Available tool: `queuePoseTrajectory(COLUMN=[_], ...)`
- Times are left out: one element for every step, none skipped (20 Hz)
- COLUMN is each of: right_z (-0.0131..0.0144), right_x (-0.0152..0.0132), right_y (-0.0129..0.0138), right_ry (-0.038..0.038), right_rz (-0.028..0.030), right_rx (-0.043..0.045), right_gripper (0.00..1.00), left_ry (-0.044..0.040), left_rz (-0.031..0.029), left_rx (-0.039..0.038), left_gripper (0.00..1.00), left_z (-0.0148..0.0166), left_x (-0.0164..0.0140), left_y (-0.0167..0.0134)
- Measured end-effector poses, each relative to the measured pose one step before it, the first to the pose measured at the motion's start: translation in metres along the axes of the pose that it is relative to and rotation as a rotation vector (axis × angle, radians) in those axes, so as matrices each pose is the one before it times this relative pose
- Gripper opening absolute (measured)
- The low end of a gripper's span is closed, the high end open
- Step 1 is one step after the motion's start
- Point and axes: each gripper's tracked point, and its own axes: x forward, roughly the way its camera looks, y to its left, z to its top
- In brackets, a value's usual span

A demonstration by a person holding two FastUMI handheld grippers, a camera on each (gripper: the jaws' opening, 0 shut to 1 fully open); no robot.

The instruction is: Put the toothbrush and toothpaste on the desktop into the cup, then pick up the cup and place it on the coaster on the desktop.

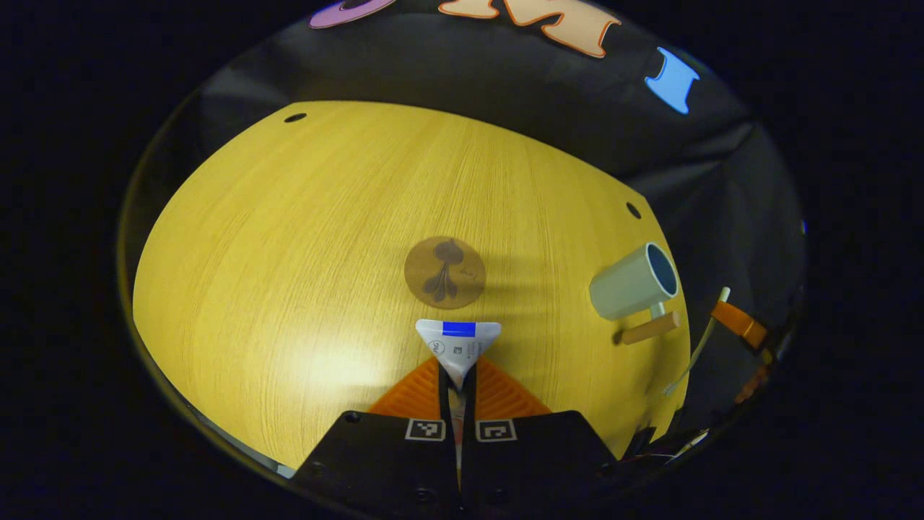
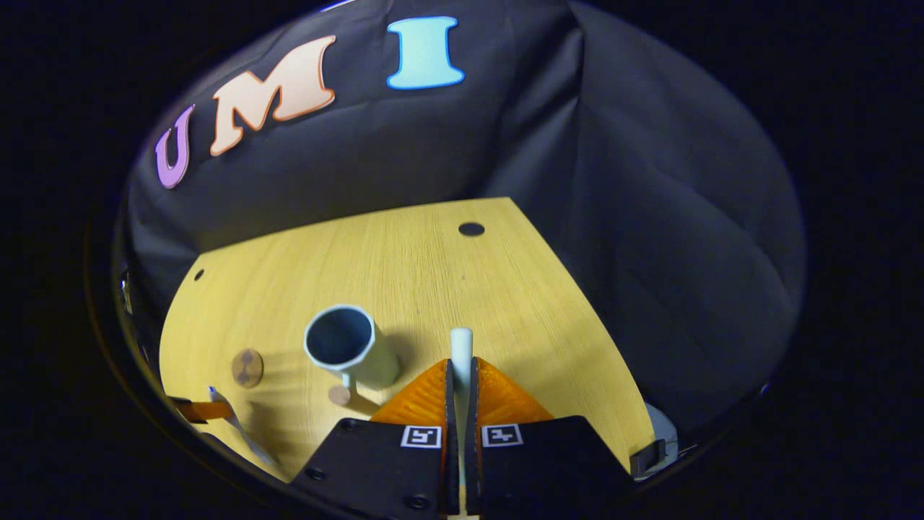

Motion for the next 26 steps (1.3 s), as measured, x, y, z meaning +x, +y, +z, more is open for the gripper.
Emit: queuePoseTrajectory(right_z=[0.01377, 0.016, 0.01396, 0.0159, 0.01576, 0.01615, 0.01437, 0.01335, 0.00554, 0.00423, -0.003, -0.00285, -0.00149, 0.00078, -0.00079, -0.00282, -0.00688, -0.00639, -0.00794, -0.00889, -0.00895, -0.00647, -0.00982, -0.00771, -0.00431, -0.00301], right_x=[0.00113, -0.00083, 0.00123, -0.00056, -0.00155, -0.00123, 0.00169, 0.00335, 0.0046, 0.00364, 0.00285, 0.00493, 0.00506, 0.0045, 0.00366, 0.0045, 0.00308, 0.00341, 0.00251, 0.00191, 0.00349, -0.00361, 0.00049, 0.00085, -0.00316, -0.00241], right_y=[0.00378, 0.00533, 0.00594, 0.00706, 0.00843, 0.00921, 0.0067, 0.00713, 0.00585, 0.00645, 0.00605, 0.00814, 0.00562, 0.00768, 0.0046, 0.00231, 0.00341, 0.00409, 0.00228, 0.00183, -0.00115, -0.00015, -0.00153, 0.0004, 0.0007, 0.00004], right_ry=[-0.04286, -0.04767, -0.04904, -0.05195, -0.05445, -0.05472, -0.05235, -0.05064, -0.03011, -0.01582, -0.00461, -0.00471, -0.01135, -0.01806, -0.01496, -0.00494, 0.00238, 0.00969, 0.01385, 0.01709, 0.01294, 0.0161, 0.01616, 0.01631, 0.01573, 0.01189], right_rz=[0.00917, 0.01301, 0.01461, 0.01992, 0.02491, 0.02977, 0.02522, 0.02528, 0.01769, 0.02056, 0.02442, 0.03016, 0.02575, 0.02756, 0.01711, 0.00841, 0.01281, 0.01058, 0.00849, 0.00606, 0.00401, 0.00415, 0.0041, 0.00446, 0.00662, 0.00546], right_rx=[0.00367, 0.00202, 0.00145, 0.0028, 0.00375, 0.00392, 0.00386, 0.00659, 0.00812, 0.01063, 0.00891, 0.00436, 0.00052, -0.0058, -0.00937, -0.01786, -0.01035, 0.00349, 0.01019, 0.00656, -0.00007, -0.00489, -0.00251, 0.00099, 0.00648, 0.01067], right_gripper=[0.06, 0.06, 0.06, 0.06, 0.06, 0.06, 0.06, 0.06, 0.06, 0.06, 0.06, 0.06, 0.06, 0.06, 0.06, 0.07, 0.06, 0.06, 0.06, 0.06, 0.06, 0.07, 0.08, 0.09, 0.11, 0.1], left_ry=[-0.03179, -0.02691, -0.02768, -0.02362, -0.02109, -0.01378, -0.02641, -0.02895, -0.0261, -0.01819, -0.01878, -0.02147, -0.01667, -0.01014, -0.00358, -0.00552, -0.00407, -0.01941, -0.02373, -0.01675, -0.01482, -0.00841, -0.01009, -0.00718, -0.01301, -0.01131], left_rz=[-0.00599, -0.00431, -0.00666, -0.0091, -0.00612, -0.00528, -0.00711, -0.00343, -0.00009, 0.00017, -0.00234, -0.00502, -0.00592, -0.00455, 0.0016, 0.00535, 0.00047, -0.00142, -0.00664, -0.00754, -0.00065, 0.00291, -0.0015, -0.00672, -0.01232, -0.01289], left_rx=[0.00538, 0.00132, 0.00012, -0.00006, 0.00161, 0.00531, 0.00694, 0.01582, 0.02099, 0.0194, 0.01369, 0.00402, 0.00087, 0.00512, 0.00611, 0.00432, 0.00414, -0.00017, -0.00275, -0.0004, 0.00227, 0.00621, 0.00783, 0.00541, 0.00597, 0.00338], left_gripper=[0.01, 0.01, 0.01, 0.01, 0.01, 0.01, 0.01, 0.01, 0.01, 0.0, 0.0, 0.01, 0.01, 0.01, 0.01, 0.01, 0.01, 0.01, 0.01, 0.0, 0.0, 0.01, 0.01, 0.01, 0.0, 0.0], left_z=[0.00794, 0.00633, 0.00545, 0.00582, 0.00471, 0.00327, 0.00634, 0.00701, 0.0048, 0.00371, 0.00351, 0.00475, 0.00374, 0.00296, 0.00048, 0.00131, 0.00188, 0.00426, 0.00469, 0.00469, 0.00393, 0.00336, 0.00388, 0.00347, 0.00454, 0.00404], left_x=[-0.00166, -0.00264, -0.00332, -0.00311, -0.00227, -0.00342, -0.00312, -0.00415, -0.00098, -0.00198, -0.00228, -0.00243, -0.00311, -0.00243, -0.00066, -0.00129, -0.00123, -0.00205, -0.00188, -0.00157, -0.00164, -0.00001, 0.00054, 0.002, 0.00168, 0.00127], left_y=[-0.00089, -0.00134, -0.00241, -0.0026, -0.00063, -0.00154, -0.0021, -0.00212, -0.00231, -0.00232, -0.00353, -0.00167, -0.0016, -0.00238, -0.0026, -0.00076, -0.00096, -0.00123, -0.00226, -0.00216, -0.00029, 0.00017, -0.00137, -0.00272, -0.00387, -0.00479])
